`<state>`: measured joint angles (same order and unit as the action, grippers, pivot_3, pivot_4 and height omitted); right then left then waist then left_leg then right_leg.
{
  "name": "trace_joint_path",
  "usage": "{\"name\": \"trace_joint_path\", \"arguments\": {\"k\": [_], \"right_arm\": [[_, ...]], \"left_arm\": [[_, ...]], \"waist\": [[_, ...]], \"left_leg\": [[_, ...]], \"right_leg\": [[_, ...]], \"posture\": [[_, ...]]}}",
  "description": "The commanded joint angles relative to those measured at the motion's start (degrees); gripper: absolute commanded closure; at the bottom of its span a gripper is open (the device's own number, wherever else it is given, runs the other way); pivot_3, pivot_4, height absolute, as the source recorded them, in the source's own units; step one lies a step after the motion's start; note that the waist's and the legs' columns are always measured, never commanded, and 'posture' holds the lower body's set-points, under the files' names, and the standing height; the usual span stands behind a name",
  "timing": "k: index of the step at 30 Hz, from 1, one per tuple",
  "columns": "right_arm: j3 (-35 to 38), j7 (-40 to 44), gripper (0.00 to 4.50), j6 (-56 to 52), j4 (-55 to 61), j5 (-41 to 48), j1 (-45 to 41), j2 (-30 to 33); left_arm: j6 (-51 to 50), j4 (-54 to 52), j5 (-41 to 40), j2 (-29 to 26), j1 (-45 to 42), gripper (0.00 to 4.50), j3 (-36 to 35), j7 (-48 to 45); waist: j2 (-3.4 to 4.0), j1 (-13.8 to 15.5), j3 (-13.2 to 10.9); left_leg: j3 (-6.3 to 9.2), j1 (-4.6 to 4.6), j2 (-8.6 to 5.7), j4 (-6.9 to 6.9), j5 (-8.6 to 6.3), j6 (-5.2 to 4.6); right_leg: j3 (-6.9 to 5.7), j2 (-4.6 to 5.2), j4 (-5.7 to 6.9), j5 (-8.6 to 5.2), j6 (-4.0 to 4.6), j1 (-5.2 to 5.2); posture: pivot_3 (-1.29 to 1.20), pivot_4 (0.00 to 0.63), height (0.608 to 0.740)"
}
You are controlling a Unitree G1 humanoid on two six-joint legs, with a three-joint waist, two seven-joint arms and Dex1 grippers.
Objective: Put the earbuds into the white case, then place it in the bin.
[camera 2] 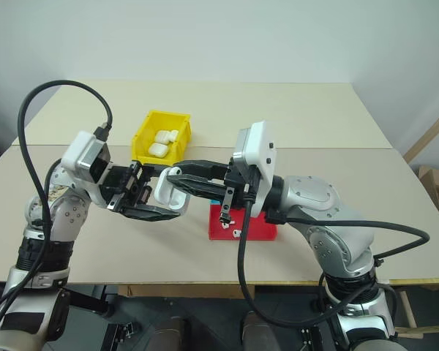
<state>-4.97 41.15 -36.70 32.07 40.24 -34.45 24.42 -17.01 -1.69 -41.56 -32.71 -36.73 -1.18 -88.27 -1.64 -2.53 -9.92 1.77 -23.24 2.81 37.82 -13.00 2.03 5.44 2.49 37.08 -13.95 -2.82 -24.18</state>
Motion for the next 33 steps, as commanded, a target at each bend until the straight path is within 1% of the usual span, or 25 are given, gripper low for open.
{"name": "trace_joint_path", "arguments": {"k": [1,11,13,14,19,20,21,23,26,29,31,33], "right_arm": [[-0.19,-0.21,3.89,0.84,0.57,-0.68,-0.02,0.31],[0.14,0.98,3.89,0.86,1.51,-0.82,1.1,1.96],[0.13,1.07,3.17,0.7,1.52,-0.74,1.1,2.23],[0.11,1.08,2.93,0.66,1.51,-0.74,1.09,2.32],[0.15,1.06,1.36,1.04,1.15,-1.21,0.91,2.74],[0.2,1.08,0.91,1.05,1.16,-1.21,0.9,2.79],[0.44,1.01,0.7,1.15,1.1,-1.11,0.83,2.7],[0.99,0.74,0.08,1.2,0.96,-0.75,0.68,2.39],[2.47,0.76,0.03,1.02,0.87,0.81,0.38,2.21],[5.89,1.7,0.03,0.6,-0.54,3.36,-0.68,3.42],[7.72,3.01,0.03,0.27,-2.26,4.46,-1.64,5.14],[8.26,6.23,0.03,-0.9,-6.5,3.52,-4.52,9.6]], "left_arm": [[1.22,-1.98,-0.67,0.15,-0.98,1.66,-1.21,-0.07],[1.52,-1.45,0.03,0.59,-1.31,1.66,-1.53,0.03],[1.65,-1.25,0.09,0.62,-1.28,1.66,-1.63,-0.13],[1.73,-1.17,0.1,0.61,-1.24,1.66,-1.7,-0.21],[2.15,-0.57,0.16,0.49,-1.25,1.66,-1.82,-0.56],[2.17,-0.56,0.18,0.49,-1.24,1.66,-1.85,-0.57],[2.23,-0.55,0.21,0.47,-1.22,1.66,-1.85,-0.62],[2.32,-0.43,0.29,0.5,-1.26,1.66,-1.81,-0.71],[2.43,0.13,0.35,0.46,-1.67,1.66,-1.74,-0.83],[1.43,-0.7,-1.06,-1.26,-1.37,1.66,-3.14,-1.32],[0.65,-1.82,-2.28,-2.63,-0.63,1.66,-4.35,-1.7],[-0.25,-3.52,-4.06,-4.5,0.86,1.66,-6.21,-2.27]], "waist": [[0.0,0.0,0.0],[0.0,0.01,0.0],[0.0,0.01,0.0],[0.0,0.01,0.0],[0.0,-0.01,0.0],[0.0,0.0,0.0],[0.0,0.01,0.0],[0.0,0.01,0.0],[0.0,0.01,0.0],[0.0,0.0,0.0],[0.0,-0.05,0.0],[0.01,-0.09,0.0]], "left_leg": [[0.0,0.0,0.0,0.0,0.0,0.0],[0.0,0.0,0.0,0.0,0.0,0.0],[0.0,0.0,0.0,0.0,0.0,0.0],[0.0,0.0,0.0,0.0,0.0,0.0],[0.0,0.0,0.0,0.0,0.0,0.0],[0.0,0.0,0.0,0.0,0.0,0.0],[0.0,0.0,0.0,0.0,0.0,0.0],[0.0,0.0,0.0,0.0,0.0,0.0],[0.0,0.0,0.0,0.0,0.0,0.0],[0.0,0.0,0.0,0.0,0.0,0.0],[0.0,0.0,0.0,0.0,0.0,0.0],[0.0,0.01,0.0,0.0,0.0,0.0]], "right_leg": [[0.0,0.0,0.0,0.0,0.0,0.0],[0.0,0.0,0.0,0.0,0.0,0.0],[0.0,0.0,0.0,0.0,0.0,0.0],[0.0,0.0,0.0,0.0,0.0,0.0],[0.0,0.0,0.0,0.0,0.0,0.0],[0.0,0.0,0.0,0.0,0.0,0.0],[0.0,0.0,0.0,0.0,0.0,0.0],[0.0,0.0,-0.01,0.0,0.0,0.0],[0.0,0.0,0.0,0.0,0.0,0.0],[0.0,0.0,0.0,0.0,0.0,0.0],[0.01,0.0,-0.01,0.0,0.0,0.0],[0.01,0.0,0.0,0.0,0.0,0.0]], "posture": [[0.0,0.15,0.74],[0.0,0.15,0.74],[0.0,0.15,0.74],[0.0,0.15,0.74],[0.0,0.15,0.74],[0.0,0.15,0.74],[0.0,0.15,0.74],[0.0,0.15,0.74],[0.0,0.15,0.74],[0.0,0.15,0.74],[0.0,0.15,0.74],[0.0,0.15,0.74]]}}
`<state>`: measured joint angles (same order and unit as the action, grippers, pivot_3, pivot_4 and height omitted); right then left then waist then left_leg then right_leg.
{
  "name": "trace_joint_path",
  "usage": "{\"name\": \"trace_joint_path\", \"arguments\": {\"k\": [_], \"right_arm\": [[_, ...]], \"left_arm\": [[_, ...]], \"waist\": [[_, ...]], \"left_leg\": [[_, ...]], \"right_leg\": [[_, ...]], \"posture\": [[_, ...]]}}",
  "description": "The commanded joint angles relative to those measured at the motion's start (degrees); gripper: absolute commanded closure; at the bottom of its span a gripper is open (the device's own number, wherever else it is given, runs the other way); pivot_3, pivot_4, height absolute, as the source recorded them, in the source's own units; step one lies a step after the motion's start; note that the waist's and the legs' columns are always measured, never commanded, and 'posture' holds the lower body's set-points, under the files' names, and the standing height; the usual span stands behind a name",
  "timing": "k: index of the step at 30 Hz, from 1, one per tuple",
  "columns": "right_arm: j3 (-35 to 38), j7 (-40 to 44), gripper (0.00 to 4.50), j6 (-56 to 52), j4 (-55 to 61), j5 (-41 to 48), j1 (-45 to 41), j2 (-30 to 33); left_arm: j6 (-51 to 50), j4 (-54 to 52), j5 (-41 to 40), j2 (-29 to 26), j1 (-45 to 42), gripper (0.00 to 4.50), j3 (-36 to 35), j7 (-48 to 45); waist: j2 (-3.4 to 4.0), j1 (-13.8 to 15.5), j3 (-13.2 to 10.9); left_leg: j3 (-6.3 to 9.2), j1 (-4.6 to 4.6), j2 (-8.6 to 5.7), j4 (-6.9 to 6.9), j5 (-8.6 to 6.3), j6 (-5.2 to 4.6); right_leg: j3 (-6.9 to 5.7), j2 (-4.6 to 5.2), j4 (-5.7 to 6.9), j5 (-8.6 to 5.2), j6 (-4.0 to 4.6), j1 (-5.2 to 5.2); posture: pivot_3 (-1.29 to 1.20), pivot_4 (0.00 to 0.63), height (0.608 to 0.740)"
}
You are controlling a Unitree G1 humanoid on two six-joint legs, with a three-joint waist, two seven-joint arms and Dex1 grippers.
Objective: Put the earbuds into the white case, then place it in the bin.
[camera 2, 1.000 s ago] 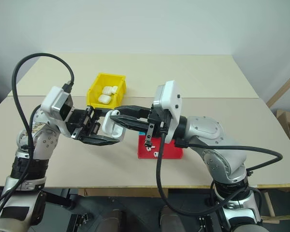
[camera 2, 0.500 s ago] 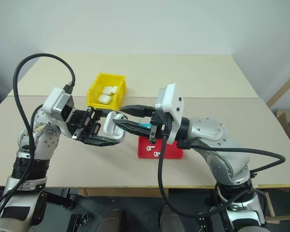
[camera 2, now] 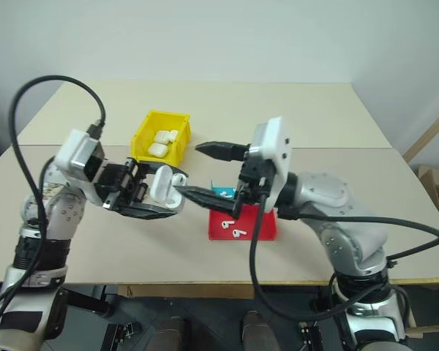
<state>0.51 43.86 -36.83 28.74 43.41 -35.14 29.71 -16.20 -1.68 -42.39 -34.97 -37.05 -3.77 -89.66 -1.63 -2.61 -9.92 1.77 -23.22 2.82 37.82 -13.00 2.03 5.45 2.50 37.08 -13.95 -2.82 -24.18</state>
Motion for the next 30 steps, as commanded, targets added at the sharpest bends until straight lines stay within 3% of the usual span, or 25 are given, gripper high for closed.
{"name": "trace_joint_path", "arguments": {"k": [1,4,7,14,21,30], "right_arm": [[2.4,5.5,0.03,-0.62,-5.38,-0.74,-5.15,6.4],[-2.03,11.37,0.03,0.34,-14.89,-6.2,-10.55,11.83],[-11.36,18.78,0.58,8.59,-27.19,-18.85,-17.53,14.75],[-23.98,31.03,2.89,27.14,-51.78,-35.8,-31.42,8.87],[-31.45,32.27,2.89,41.41,-73.47,-49.74,-38.59,-0.13],[-32.1,27.65,2.89,48.26,-89.74,-58.19,-42.2,-7.48]], "left_arm": [[-1.42,-4.2,-3.95,-2.96,1.79,1.66,-4.35,-1.07],[-2.16,-5.81,-5.51,-4.43,3.31,1.66,-6.01,-1.24],[-2.22,-6.42,-6.29,-5.42,4.6,1.66,-7.3,-1.29],[-1.5,-7.43,-6.42,-6.27,7.29,1.66,-8.85,-0.57],[-0.56,-7.96,-5.54,-5.96,8.57,1.66,-9.06,0.34],[1.27,-6.77,-0.16,-1.24,5.29,1.66,-2.98,4.52]], "waist": [[0.04,-0.09,-0.02],[0.04,-0.01,-0.02],[0.04,-0.04,-0.03],[0.08,-0.71,-0.08],[0.09,-0.96,-0.08],[0.12,-1.29,-0.1]], "left_leg": [[-0.01,0.0,0.0,0.0,0.0,0.0],[-0.02,0.02,0.01,-0.01,0.0,0.0],[-0.05,0.05,0.01,0.01,0.0,0.0],[-0.09,-0.04,0.02,-0.04,-0.01,-0.01],[-0.07,0.0,0.01,-0.03,0.0,0.0],[-0.05,0.01,0.01,-0.03,0.0,0.0]], "right_leg": [[0.01,0.0,0.01,0.0,0.0,-0.01],[0.0,0.0,-0.02,-0.01,0.01,0.01],[0.01,0.0,0.0,-0.01,0.01,0.01],[0.04,-0.01,-0.01,-0.02,0.03,-0.12],[0.01,0.01,0.02,-0.01,0.04,-0.08],[0.01,0.01,0.08,0.01,0.07,-0.09]], "posture": [[0.0,0.15,0.74],[0.0,0.15,0.74],[0.0,0.15,0.74],[0.0,0.15,0.74],[0.0,0.15,0.74],[0.0,0.15,0.74]]}}
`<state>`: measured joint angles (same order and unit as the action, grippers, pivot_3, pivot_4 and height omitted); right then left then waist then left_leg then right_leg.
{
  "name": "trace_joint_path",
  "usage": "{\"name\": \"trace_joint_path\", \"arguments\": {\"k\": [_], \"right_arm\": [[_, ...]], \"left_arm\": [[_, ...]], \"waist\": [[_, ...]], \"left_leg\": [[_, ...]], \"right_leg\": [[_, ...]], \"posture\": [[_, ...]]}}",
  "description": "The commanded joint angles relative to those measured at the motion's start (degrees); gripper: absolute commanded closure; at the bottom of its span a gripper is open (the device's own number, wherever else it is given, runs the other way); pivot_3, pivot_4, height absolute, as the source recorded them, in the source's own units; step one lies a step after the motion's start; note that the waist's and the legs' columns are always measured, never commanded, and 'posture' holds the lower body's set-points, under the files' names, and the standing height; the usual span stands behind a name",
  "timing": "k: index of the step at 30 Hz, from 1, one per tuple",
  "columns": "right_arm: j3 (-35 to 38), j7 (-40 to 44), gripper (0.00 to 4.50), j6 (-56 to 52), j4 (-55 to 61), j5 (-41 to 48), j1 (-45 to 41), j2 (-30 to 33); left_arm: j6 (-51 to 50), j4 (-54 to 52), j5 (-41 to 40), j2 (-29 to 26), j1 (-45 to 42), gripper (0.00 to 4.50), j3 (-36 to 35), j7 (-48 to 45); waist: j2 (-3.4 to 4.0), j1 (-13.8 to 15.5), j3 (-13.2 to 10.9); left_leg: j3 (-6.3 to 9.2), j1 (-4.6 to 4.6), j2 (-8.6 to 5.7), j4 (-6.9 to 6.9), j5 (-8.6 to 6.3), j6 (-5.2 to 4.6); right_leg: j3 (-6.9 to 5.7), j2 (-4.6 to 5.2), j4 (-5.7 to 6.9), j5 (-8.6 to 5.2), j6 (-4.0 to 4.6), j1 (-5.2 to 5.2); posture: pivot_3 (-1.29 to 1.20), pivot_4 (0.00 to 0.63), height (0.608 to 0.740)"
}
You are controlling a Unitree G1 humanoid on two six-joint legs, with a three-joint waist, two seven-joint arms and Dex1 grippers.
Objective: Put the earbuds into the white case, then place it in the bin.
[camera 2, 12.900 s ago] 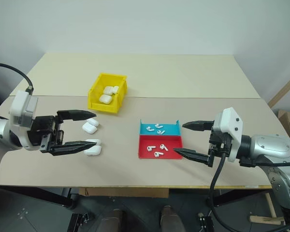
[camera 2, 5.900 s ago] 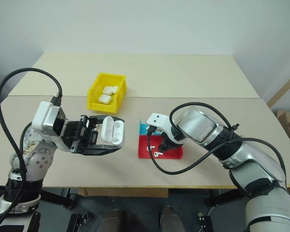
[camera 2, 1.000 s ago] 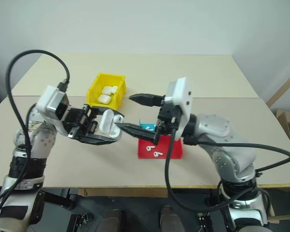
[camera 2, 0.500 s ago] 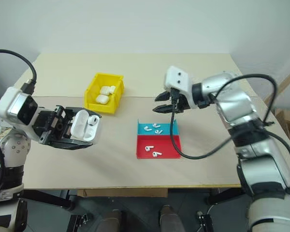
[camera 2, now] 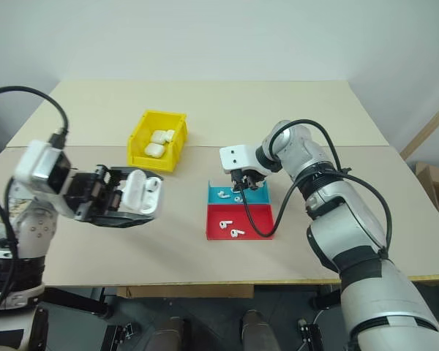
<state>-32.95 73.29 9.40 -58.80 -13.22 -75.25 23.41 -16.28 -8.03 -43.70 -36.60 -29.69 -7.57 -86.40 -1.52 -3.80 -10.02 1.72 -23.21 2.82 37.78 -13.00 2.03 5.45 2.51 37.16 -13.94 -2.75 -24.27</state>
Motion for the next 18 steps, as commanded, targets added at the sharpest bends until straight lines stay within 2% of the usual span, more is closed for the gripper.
{"name": "trace_joint_path", "arguments": {"k": [1,18], "right_arm": [[1.51,-2.22,2.89,2.43,-3.06,-2.0,-2.23,-1.63],[4.26,-7.16,2.89,3.55,-9.88,-6.22,-1.92,-5.29]], "left_arm": [[1.43,-0.38,1.34,0.49,-2.13,1.66,0.9,1.33],[1.05,-1.43,0.64,-1.21,-1.81,1.66,0.08,2.21]], "waist": [[0.0,-0.15,0.0],[0.02,-0.3,-0.01]], "left_leg": [[0.0,0.01,0.0,0.0,0.0,0.0],[0.01,0.03,0.0,-0.01,0.0,0.0]], "right_leg": [[0.0,0.0,0.01,0.0,0.01,0.0],[0.01,0.0,0.03,0.0,0.0,0.0]], "posture": [[0.0,0.15,0.74],[0.0,0.15,0.74]]}}
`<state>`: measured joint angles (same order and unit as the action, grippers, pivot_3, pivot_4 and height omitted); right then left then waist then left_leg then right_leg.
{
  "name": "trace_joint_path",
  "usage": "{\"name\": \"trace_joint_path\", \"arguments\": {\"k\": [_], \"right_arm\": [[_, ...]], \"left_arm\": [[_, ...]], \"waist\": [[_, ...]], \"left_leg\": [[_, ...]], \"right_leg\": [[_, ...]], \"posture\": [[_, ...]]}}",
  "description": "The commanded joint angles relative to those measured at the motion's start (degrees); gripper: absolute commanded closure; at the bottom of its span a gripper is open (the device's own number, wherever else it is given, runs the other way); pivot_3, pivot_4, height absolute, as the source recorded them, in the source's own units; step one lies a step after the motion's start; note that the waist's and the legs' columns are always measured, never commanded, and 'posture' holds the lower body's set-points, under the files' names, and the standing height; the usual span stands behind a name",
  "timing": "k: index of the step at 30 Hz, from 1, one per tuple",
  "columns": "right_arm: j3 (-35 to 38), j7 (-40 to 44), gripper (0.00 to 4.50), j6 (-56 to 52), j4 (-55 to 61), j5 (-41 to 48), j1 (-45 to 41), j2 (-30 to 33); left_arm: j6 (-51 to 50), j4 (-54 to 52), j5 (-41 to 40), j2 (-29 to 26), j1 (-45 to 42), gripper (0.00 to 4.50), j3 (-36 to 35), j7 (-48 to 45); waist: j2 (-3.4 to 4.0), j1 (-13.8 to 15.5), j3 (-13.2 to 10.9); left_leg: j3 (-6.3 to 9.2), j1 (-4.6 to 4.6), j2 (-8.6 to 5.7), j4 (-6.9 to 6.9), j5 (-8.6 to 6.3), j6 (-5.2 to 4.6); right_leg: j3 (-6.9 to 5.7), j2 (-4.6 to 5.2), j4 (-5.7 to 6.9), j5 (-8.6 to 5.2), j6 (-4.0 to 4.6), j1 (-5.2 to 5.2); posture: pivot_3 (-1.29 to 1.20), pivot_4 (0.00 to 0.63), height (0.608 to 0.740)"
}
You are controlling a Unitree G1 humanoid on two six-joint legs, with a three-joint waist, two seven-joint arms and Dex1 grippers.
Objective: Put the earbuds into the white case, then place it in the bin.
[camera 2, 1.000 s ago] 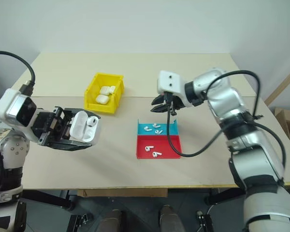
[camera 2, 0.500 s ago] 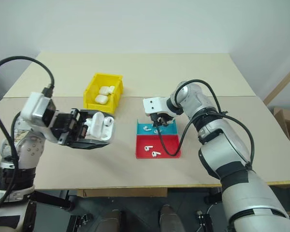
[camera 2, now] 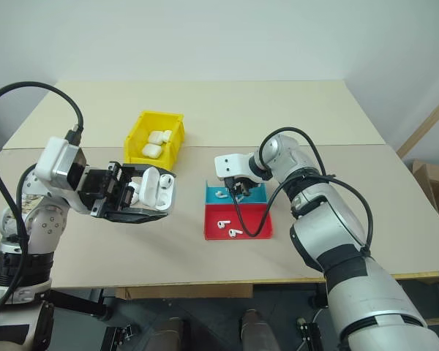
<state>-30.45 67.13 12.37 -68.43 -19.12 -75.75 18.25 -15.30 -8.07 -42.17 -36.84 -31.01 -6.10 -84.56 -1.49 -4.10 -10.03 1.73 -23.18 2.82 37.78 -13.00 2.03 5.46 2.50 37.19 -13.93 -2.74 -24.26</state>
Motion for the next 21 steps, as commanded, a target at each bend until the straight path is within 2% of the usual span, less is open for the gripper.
{"name": "trace_joint_path", "arguments": {"k": [1,8,12,13,18,21], "right_arm": [[1.81,-1.07,2.89,0.59,-0.4,-0.48,-1.39,-0.18],[1.63,-0.56,2.89,0.45,-1.08,-1.55,-0.67,-0.27],[1.75,-0.17,3.78,0.32,-1.21,-1.92,-0.23,-0.58],[2.0,0.08,3.86,-0.14,-1.33,-1.86,-0.2,-0.74],[4.31,-2.37,3.86,-2.14,-1.49,-1.26,-0.18,-1.24],[9.71,-2.75,3.86,-5.78,-0.04,3.11,-0.95,-0.36]], "left_arm": [[0.09,-1.41,-0.89,-1.0,-0.48,1.66,-1.38,0.4],[0.23,-1.54,-0.78,-1.35,-0.33,1.66,-1.42,0.58],[0.31,-1.67,-0.8,-1.59,-0.2,1.66,-1.51,0.77],[0.31,-1.8,-0.83,-1.64,-0.12,1.66,-1.55,0.86],[-0.07,-3.02,-1.84,-2.56,0.95,1.66,-2.5,0.88],[-0.55,-3.17,-2.42,-2.84,0.72,1.66,-2.42,0.86]], "waist": [[0.0,-0.01,0.0],[0.0,-0.03,0.0],[0.0,-0.03,0.0],[0.0,-0.03,0.0],[0.0,-0.08,0.0],[0.0,-0.05,0.0]], "left_leg": [[0.0,0.0,0.0,0.0,0.0,0.0],[0.0,0.01,0.0,0.0,0.0,0.0],[0.0,0.02,0.0,0.0,0.0,0.0],[0.0,0.05,0.0,0.0,0.0,0.0],[0.01,0.06,0.0,0.0,0.0,0.0],[0.01,0.04,0.0,0.0,0.0,0.0]], "right_leg": [[0.0,0.0,0.0,0.0,0.0,0.01],[0.0,0.0,0.01,0.0,0.0,0.01],[0.0,0.0,0.01,0.0,0.0,0.02],[0.0,0.0,0.01,0.0,0.0,0.05],[0.0,0.0,0.02,0.0,0.0,0.05],[0.0,0.0,0.02,0.0,0.0,0.03]], "posture": [[0.0,0.15,0.74],[0.0,0.15,0.74],[0.0,0.15,0.74],[0.0,0.15,0.74],[0.0,0.15,0.74],[0.0,0.15,0.74]]}}
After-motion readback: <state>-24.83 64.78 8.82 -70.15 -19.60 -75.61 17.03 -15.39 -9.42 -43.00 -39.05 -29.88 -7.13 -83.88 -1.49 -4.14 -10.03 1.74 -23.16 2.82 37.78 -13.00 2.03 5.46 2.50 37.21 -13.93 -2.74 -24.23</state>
